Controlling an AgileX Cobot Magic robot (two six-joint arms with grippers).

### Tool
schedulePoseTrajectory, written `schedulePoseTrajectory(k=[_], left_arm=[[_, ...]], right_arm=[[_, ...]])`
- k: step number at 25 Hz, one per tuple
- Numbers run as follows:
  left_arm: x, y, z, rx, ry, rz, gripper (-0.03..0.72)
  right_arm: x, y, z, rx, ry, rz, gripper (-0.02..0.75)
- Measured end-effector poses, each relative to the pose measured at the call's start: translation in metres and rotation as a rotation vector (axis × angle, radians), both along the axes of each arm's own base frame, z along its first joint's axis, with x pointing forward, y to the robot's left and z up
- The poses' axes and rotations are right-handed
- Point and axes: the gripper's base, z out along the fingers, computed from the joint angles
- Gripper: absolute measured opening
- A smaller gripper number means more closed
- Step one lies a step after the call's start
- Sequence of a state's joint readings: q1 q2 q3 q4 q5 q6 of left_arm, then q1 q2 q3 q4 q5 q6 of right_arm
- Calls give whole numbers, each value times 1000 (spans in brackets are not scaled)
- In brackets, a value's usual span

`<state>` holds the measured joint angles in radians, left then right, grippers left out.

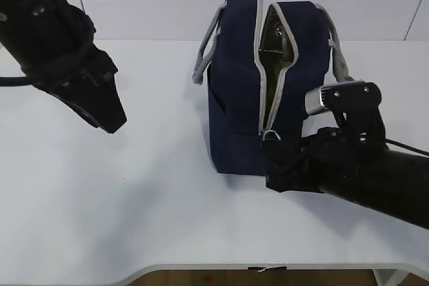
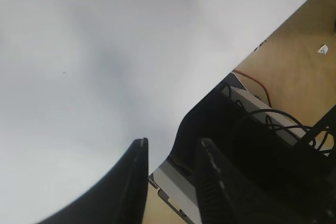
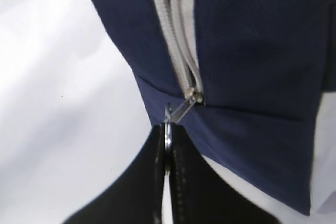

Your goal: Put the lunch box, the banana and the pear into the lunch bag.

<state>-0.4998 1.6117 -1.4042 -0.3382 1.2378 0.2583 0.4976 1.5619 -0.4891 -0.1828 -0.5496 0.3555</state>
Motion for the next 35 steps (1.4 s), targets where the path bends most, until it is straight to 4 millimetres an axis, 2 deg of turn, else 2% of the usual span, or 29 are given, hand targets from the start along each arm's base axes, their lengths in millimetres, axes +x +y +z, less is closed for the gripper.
schedulePoseTrajectory(k=[9,19,22,31,35], left_arm=[[-7,-19,-6,-1,-38,-54,237],[8,-46,-23,-42,-179,-73,239],[15,-52,-35,-42,-191,-68,240],[17,-71,-59,-80,-319,-100,241],[18,-75,-68,-132,-368,-51,241]], right_arm=[[4,-1,55,-44,-63,3,6],[23,3,113,-124,-99,-27,6],[30,5,134,-129,-120,-44,6],[40,4,169,-188,-98,-94,6],[42,3,180,-185,-88,-112,6]])
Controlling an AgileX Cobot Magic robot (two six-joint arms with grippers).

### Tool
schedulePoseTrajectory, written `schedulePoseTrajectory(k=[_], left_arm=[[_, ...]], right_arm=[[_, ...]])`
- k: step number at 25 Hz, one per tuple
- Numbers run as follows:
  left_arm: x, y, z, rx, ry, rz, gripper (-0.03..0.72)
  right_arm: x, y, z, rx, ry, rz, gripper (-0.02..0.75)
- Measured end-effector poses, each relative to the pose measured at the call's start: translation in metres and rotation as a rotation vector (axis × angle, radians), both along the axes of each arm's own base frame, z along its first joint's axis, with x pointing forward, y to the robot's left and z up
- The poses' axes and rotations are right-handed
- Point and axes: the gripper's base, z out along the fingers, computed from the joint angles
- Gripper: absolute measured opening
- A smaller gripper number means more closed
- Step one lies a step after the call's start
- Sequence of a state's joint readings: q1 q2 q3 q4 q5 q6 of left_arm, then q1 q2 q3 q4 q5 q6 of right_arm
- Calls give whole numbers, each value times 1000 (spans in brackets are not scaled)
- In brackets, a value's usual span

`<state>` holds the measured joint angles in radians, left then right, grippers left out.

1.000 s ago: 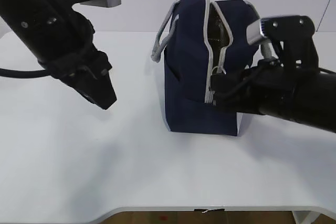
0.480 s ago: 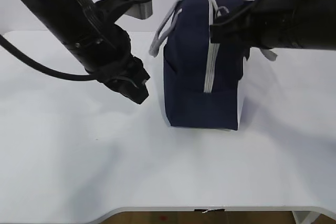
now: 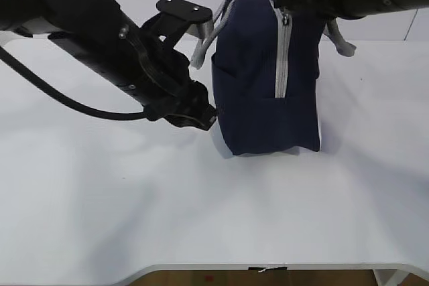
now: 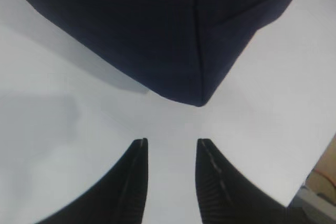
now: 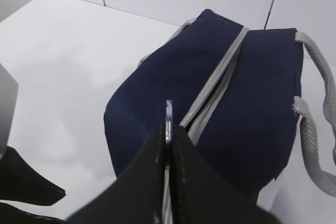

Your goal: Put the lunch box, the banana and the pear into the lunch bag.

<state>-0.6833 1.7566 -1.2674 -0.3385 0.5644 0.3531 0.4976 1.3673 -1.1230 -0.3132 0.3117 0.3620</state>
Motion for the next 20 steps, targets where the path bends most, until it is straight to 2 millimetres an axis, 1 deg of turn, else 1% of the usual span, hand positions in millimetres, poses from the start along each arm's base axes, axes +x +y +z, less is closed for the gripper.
schedulePoseTrajectory(k=[3,8,12,20], left_arm=[[-1,-7,2,-54,-22,18,241],[-9,-20,4,-96,-18,8,241],[-11,-22,5,-123,-5,22,241],[-3,-24,11,-186,-95,58,241]], right_arm=[[0,0,2,24,16,-8,6],[4,4,-4,47,52,-15,6],[5,5,-7,51,66,-17,6],[5,6,-6,94,76,-21,6]])
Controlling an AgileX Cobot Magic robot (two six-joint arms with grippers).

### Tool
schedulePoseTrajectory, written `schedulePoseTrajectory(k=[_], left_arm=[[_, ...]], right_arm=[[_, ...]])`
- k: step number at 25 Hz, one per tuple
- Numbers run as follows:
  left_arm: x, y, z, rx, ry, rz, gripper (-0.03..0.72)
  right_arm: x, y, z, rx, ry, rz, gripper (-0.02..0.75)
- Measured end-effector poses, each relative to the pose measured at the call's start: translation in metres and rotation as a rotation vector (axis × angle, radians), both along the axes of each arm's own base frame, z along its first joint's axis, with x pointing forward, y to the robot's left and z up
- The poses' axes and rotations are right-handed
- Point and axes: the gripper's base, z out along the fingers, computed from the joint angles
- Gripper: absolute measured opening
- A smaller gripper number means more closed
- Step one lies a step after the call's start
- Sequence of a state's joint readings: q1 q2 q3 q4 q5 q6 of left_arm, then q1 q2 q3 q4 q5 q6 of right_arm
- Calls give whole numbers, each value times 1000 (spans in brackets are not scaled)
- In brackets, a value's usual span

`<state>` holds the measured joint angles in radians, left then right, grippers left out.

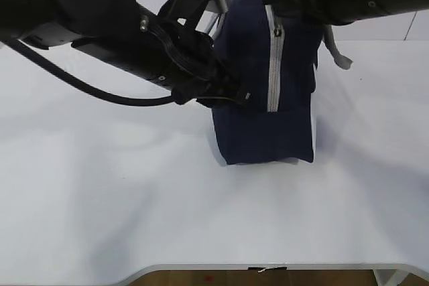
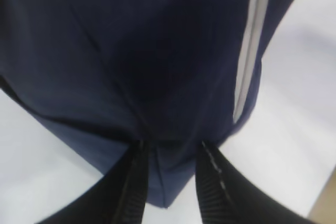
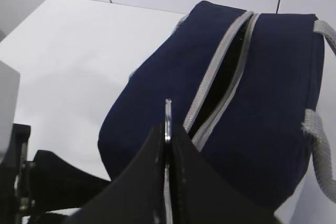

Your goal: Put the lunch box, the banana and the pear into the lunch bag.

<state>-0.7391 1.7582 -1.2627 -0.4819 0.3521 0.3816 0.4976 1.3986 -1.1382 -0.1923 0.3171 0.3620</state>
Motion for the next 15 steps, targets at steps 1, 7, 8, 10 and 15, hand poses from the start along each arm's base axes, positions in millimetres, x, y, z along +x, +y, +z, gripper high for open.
schedulePoseTrajectory(k=[1,7,8,10,15], left_arm=[[1,0,1,-9,-12,8,241],[9,-4,-12,-10,-23,32,102],[9,-4,-13,-4,-30,29,50],[10,-4,-14,10,-41,20,6],[7,-1,-13,79,-72,-34,-6]], right_arm=[[0,0,0,8,0,-1,6],[0,1,1,20,0,-2,6],[0,1,1,22,1,-2,6],[0,1,1,24,2,-3,6],[0,1,1,27,4,-3,6]])
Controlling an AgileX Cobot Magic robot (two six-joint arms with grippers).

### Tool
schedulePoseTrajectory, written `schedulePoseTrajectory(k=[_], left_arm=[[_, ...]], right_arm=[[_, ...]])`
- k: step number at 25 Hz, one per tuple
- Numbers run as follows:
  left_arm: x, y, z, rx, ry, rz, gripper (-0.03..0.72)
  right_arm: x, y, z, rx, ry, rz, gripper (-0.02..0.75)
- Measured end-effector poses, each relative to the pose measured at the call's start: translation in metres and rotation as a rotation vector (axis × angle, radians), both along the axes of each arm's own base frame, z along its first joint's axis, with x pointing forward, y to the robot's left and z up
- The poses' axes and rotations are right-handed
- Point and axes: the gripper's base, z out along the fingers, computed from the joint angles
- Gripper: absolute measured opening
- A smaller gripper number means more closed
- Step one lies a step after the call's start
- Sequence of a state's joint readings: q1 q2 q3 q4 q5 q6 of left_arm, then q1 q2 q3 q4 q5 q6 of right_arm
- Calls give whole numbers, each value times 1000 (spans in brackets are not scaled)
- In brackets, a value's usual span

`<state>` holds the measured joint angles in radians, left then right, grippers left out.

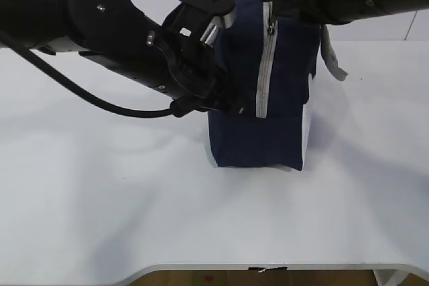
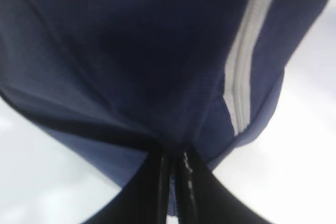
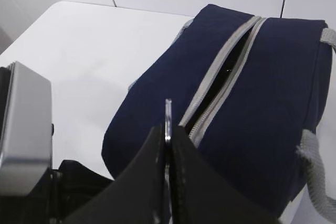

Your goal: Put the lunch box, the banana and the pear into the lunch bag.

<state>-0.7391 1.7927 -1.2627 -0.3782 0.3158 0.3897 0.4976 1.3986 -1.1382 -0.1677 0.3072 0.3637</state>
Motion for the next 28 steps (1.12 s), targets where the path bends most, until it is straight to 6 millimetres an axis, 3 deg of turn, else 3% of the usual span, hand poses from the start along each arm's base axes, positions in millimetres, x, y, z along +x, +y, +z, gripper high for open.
schedulePoseTrajectory(k=[9,17,24,28], left_arm=[[-10,11,1,124,-23,-78,-8],[-8,34,8,146,-19,-47,-8],[-11,49,-3,173,18,-22,-8],[-17,54,1,171,17,-23,-8]], right_arm=[[8,5,-9,-6,17,1,6],[14,6,11,-48,-49,9,6],[37,17,2,-96,-47,16,6],[54,25,1,-115,-64,18,6]])
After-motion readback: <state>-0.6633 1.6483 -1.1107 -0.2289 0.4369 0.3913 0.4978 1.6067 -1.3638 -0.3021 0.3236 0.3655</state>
